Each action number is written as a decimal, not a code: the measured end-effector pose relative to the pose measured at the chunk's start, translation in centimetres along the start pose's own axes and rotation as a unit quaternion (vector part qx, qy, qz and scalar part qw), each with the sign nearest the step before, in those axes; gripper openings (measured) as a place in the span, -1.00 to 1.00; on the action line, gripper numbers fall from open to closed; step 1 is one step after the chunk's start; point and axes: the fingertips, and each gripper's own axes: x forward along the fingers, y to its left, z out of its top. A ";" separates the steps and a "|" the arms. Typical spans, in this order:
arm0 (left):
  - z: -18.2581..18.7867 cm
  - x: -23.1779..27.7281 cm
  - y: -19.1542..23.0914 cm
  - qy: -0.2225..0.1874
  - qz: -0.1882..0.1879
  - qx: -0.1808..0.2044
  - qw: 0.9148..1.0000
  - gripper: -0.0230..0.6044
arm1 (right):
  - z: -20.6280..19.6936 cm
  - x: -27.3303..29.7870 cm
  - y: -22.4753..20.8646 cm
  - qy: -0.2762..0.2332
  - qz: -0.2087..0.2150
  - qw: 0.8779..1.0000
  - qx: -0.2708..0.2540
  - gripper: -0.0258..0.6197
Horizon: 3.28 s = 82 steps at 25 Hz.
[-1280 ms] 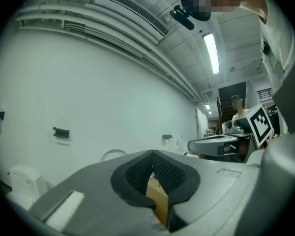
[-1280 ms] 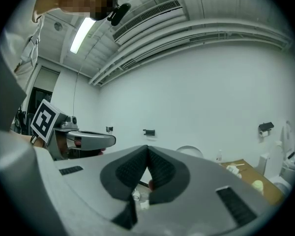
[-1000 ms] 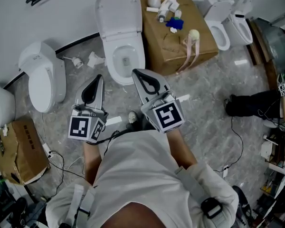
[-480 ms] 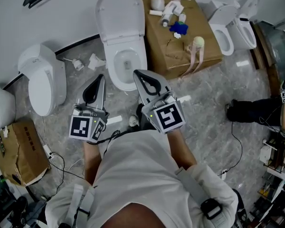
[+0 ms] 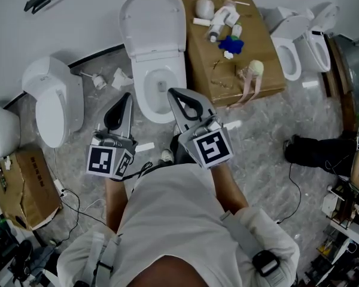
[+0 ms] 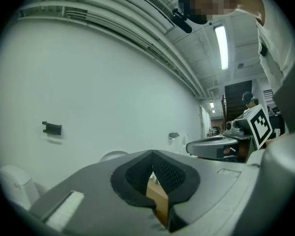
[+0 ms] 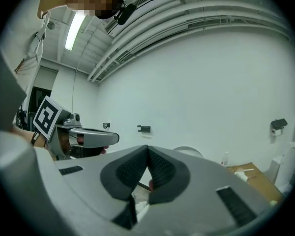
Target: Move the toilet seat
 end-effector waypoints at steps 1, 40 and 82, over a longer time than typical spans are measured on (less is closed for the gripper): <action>0.1 0.7 0.2 0.002 0.003 0.001 1.000 -0.93 | 0.0 0.5 -0.6 0.000 0.004 1.000 0.001 -0.92; -16.6 12.9 5.6 0.109 -0.040 -0.038 0.993 -0.93 | -15.0 10.8 -7.9 0.086 0.019 0.991 0.096 -0.91; -49.2 11.1 8.3 0.272 -0.056 -0.084 0.957 -0.47 | -48.0 13.5 -6.4 0.248 -0.017 0.959 0.139 -0.42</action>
